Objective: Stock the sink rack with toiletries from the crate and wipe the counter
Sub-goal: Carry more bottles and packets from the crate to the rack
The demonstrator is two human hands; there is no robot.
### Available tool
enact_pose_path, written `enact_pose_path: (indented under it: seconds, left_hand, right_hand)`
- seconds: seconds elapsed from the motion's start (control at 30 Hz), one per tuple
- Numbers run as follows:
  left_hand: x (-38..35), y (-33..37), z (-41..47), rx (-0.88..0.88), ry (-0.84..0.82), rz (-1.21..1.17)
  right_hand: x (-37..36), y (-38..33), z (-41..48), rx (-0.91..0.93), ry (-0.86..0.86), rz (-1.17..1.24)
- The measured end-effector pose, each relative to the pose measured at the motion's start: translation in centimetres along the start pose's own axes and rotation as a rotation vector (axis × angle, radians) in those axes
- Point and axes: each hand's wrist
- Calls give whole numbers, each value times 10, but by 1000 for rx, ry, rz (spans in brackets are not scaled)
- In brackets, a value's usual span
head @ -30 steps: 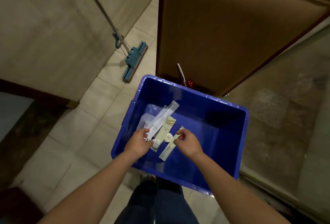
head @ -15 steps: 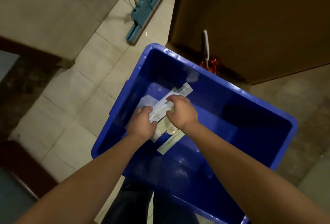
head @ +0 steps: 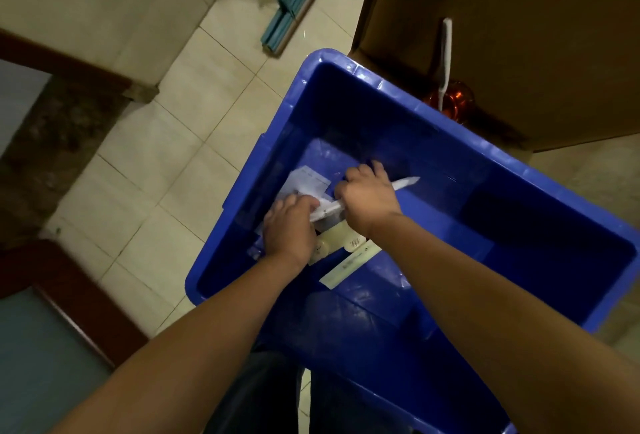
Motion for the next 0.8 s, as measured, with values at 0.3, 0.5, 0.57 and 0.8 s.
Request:
enact_pose_path:
  seconds: [0.3, 0.5, 0.57, 0.8]
  left_hand:
    - [30, 26, -26, -48, -62, 46]
    - [42, 36, -34, -52, -139, -35]
    - [37, 33, -32, -53, -175, -30]
    - [7, 11, -22, -55, -195, -4]
  right_hand:
    - [17, 6, -57, -76, 7, 173]
    - [9, 7, -84, -171, 32, 341]
    - [2, 8, -83, -182, 10, 365]
    - [-25, -6, -62, -33, 45, 93]
Point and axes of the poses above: each hand's wrist, its own z-axis towards the middle knuckle, its own x-axis out of the back of the hand, y = z × x, and after that the axes turned 14 degrees about -y, right-handed
